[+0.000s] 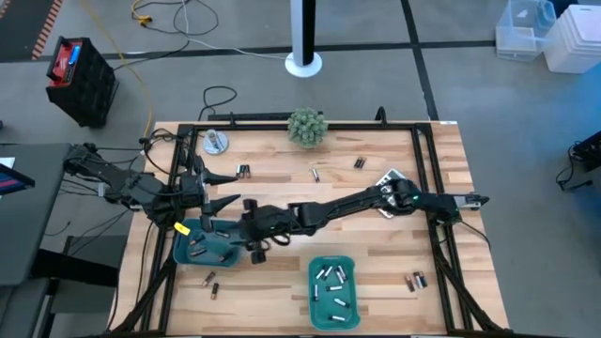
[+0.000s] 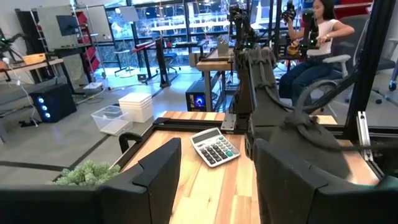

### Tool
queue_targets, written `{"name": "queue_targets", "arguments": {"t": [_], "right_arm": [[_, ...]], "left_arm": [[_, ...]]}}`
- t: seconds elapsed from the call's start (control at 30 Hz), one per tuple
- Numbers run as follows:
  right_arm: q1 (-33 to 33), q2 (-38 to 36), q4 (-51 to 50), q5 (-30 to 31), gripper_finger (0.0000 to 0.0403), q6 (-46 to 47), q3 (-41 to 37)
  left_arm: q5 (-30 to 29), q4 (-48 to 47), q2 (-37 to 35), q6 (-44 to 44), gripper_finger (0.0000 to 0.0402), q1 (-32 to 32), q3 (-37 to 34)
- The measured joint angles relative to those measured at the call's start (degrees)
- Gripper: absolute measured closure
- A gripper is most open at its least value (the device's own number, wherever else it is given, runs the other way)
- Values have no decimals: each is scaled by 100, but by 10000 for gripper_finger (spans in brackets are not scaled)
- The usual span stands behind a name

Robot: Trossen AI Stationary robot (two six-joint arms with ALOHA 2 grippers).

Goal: Sort batteries
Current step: Put the silver battery into the green bin

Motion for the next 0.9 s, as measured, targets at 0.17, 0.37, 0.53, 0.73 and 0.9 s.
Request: {"name": "queue_targets", "arguments": {"t": [0.17,0.37,0.53,0.73,0.9], "right_arm": [[-119,-1302,1181,300,204,251,-1983],[-94,-2832,1182,937,206,453,-4074],[103,-4161,961,1649,206,869,-5360],[525,-5681,473,2942,206,1172,-6341],[988,-6665,222,4001,206,1263,-6937]], "left_arm": [[-2,-145,38,-132,205,0,0],[-2,-285,418,-334,205,66,0],[4,-424,1035,-913,205,250,0],[324,-643,1906,-1905,205,510,-2],[776,-634,2723,-2582,205,671,-2]]}}
